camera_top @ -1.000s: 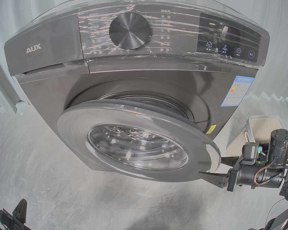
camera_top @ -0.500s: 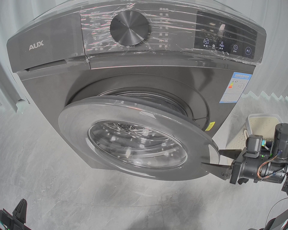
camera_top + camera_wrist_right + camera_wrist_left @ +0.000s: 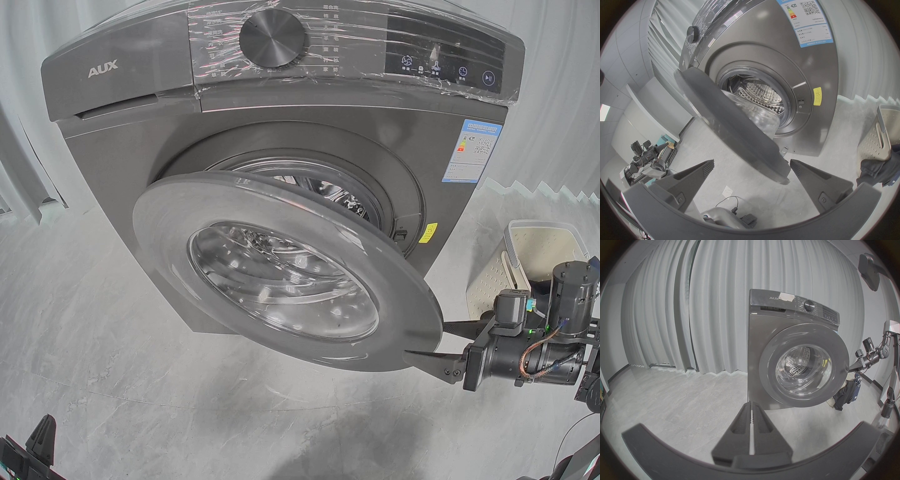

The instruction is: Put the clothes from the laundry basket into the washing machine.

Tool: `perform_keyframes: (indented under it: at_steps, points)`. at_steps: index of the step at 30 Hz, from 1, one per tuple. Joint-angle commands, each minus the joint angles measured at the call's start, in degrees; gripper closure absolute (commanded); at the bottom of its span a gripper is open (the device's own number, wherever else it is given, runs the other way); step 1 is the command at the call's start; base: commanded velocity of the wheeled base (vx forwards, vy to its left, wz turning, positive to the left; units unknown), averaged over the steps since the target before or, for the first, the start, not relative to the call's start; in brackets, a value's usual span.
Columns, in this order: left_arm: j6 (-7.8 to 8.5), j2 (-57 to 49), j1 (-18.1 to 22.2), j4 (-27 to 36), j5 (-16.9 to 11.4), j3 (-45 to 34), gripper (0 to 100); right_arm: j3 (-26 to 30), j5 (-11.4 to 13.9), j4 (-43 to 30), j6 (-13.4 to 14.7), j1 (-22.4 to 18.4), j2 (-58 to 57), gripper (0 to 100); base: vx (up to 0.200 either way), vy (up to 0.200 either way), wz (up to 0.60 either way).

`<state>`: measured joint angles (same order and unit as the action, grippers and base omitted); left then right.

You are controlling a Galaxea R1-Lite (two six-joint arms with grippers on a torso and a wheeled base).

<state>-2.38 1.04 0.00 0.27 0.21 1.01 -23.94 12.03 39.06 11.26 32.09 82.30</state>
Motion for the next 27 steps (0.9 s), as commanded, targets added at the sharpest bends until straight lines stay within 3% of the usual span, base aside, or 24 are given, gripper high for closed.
perform_keyframes:
  at_steps: [1, 14, 20, 27]
  points:
    - [0.09, -0.9, 0.1, -0.1, 0.1, -0.8, 0, 0.5, 0.0, 0.1, 0.0, 0.3, 0.1, 0, 0.000, 0.000, 0.00]
    - [0.18, -0.9, -0.1, 0.0, 0.1, -0.8, 0, 0.1, 0.1, 0.2, 0.0, 0.4, -0.5, 0, 0.000, 0.000, 0.00]
    - [0.18, -0.9, -0.1, 0.0, 0.1, -0.8, 0, -0.4, 0.2, 0.3, -0.1, 1.5, 0.0, 0, -0.200, 0.000, 0.00]
    - [0.27, -0.9, -0.1, 0.0, 0.1, -0.8, 0, 0.5, 0.4, 0.2, 0.0, 3.9, 0.3, 0, 0.000, 0.000, 0.00]
